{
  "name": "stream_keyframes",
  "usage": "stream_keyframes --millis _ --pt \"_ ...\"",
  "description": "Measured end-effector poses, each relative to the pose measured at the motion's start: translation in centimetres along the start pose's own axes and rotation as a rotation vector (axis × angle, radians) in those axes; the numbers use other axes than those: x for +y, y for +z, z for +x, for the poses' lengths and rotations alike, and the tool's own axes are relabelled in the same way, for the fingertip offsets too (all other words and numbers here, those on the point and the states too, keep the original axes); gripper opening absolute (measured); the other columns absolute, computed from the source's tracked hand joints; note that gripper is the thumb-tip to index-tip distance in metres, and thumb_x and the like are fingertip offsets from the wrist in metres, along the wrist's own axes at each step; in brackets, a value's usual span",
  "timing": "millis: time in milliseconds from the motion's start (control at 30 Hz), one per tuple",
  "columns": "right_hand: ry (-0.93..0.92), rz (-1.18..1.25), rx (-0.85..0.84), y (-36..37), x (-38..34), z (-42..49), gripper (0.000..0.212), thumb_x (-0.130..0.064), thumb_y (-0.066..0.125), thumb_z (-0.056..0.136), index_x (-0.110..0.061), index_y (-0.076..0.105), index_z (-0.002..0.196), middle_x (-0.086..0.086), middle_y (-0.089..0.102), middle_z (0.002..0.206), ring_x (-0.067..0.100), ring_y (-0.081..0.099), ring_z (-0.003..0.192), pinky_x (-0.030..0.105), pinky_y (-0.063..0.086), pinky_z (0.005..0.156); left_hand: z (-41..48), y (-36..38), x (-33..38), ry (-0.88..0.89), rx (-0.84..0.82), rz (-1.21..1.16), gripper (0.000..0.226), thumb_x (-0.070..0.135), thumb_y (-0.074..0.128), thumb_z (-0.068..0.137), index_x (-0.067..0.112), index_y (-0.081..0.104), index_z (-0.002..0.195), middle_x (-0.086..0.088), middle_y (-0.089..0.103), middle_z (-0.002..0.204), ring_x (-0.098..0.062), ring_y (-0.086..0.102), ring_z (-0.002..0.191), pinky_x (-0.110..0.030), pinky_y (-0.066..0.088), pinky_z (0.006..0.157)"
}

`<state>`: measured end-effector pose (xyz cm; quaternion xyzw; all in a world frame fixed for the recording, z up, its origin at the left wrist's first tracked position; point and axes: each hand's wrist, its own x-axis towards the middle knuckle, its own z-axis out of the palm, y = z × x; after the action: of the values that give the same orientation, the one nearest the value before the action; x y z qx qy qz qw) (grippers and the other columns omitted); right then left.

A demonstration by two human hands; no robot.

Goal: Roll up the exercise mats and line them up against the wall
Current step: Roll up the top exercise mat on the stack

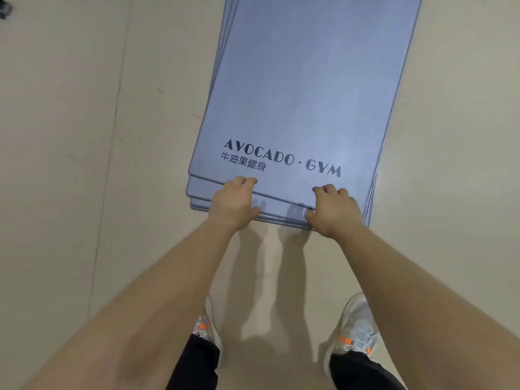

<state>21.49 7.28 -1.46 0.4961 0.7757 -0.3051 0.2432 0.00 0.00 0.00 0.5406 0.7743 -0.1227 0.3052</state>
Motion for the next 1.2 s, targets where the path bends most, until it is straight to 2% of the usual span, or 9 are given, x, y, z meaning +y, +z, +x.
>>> stream_keyframes --millis 167,333,567,733,800,933,1033,1133,1200 --pt "0.03 0.029 0.045 7.6 -2.5 6.8 0.056 -0.035 0.047 0.102 -0.022 0.037 0.156 0.005 0.031 0.161 0.033 0.034 0.14 0.042 0.035 0.109 6.8 6.2 -5.1 0.147 0.021 0.155 0.062 0.031 0.058 0.102 0.024 0.033 0.158 -0.004 0.029 0.166 -0.028 0.028 0.15 -0.043 0.039 0.11" --pt "0.006 -0.139 0.17 12.7 -2.5 13.6 0.065 -0.056 0.057 0.096 -0.028 0.034 0.15 0.005 0.026 0.16 0.035 0.031 0.139 0.042 0.036 0.108 14.5 10.4 -10.4 0.245 0.067 0.346 0.078 0.04 0.064 0.098 0.029 0.02 0.161 -0.004 0.006 0.173 -0.03 0.006 0.159 -0.052 0.018 0.126" --pt "-0.048 -0.317 0.327 16.4 0.3 16.3 0.075 -0.047 0.088 0.073 -0.015 0.056 0.133 0.013 0.055 0.129 0.041 0.053 0.102 0.045 0.05 0.069 19.8 13.1 -13.9 0.498 0.13 0.393 0.094 0.045 0.086 0.077 0.019 0.039 0.155 -0.016 0.031 0.164 -0.041 0.029 0.151 -0.051 0.038 0.116" --pt "-0.079 -0.333 0.469 18.0 0.2 16.6 0.055 -0.034 0.072 0.089 -0.008 0.056 0.134 0.019 0.054 0.133 0.044 0.052 0.103 0.05 0.047 0.074 19.3 14.1 -14.3 0.561 0.168 0.691 0.065 0.037 0.04 0.109 0.001 0.021 0.16 -0.03 0.017 0.166 -0.054 0.024 0.149 -0.06 0.035 0.117" --pt "-0.094 -0.357 0.511 18.3 -0.3 16.1 0.045 -0.024 0.068 0.09 -0.004 0.057 0.128 0.019 0.058 0.123 0.044 0.054 0.097 0.049 0.046 0.072 18.3 13.9 -13.8 0.577 0.211 0.715 0.05 0.018 0.036 0.101 -0.007 0.042 0.145 -0.033 0.043 0.153 -0.056 0.048 0.134 -0.059 0.051 0.101" --pt "-0.083 -0.285 0.647 16.6 -1.2 14.2 0.033 -0.005 0.043 0.083 -0.006 0.069 0.102 0.012 0.07 0.089 0.037 0.065 0.075 0.05 0.049 0.089 17.2 12.1 -13.1 0.563 0.259 0.508 0.039 0.0 0.083 0.065 0.003 0.07 0.101 -0.017 0.074 0.098 -0.038 0.074 0.082 -0.04 0.06 0.06" --pt "-0.015 -0.152 0.762 11.4 -2.4 13.0 0.025 -0.01 0.04 0.088 -0.01 0.065 0.084 0.011 0.067 0.071 0.034 0.061 0.06 0.041 0.035 0.076 15.4 7.7 -10.8 0.457 0.331 0.267 0.008 0.011 0.065 0.097 0.006 0.064 0.104 -0.014 0.072 0.088 -0.038 0.07 0.074 -0.041 0.045 0.054" --pt "0.125 -0.208 0.596 5.0 -2.7 11.7 0.008 -0.009 0.048 0.093 -0.017 0.048 0.094 0.01 0.063 0.081 0.035 0.052 0.067 0.037 0.033 0.063 15.8 3.6 -8.9 0.411 0.42 0.311 0.022 0.021 0.04 0.11 0.012 0.058 0.117 -0.015 0.07 0.097 -0.039 0.064 0.082 -0.038 0.033 0.062" --pt "0.153 -0.246 0.395 1.4 -2.6 10.7 0.009 -0.012 0.043 0.097 -0.021 0.045 0.099 0.009 0.056 0.086 0.034 0.05 0.076 0.037 0.036 0.067 15.8 0.8 -7.2 0.429 0.284 0.297 0.023 0.024 0.038 0.11 0.016 0.058 0.115 -0.015 0.064 0.099 -0.035 0.055 0.082 -0.038 0.035 0.067"
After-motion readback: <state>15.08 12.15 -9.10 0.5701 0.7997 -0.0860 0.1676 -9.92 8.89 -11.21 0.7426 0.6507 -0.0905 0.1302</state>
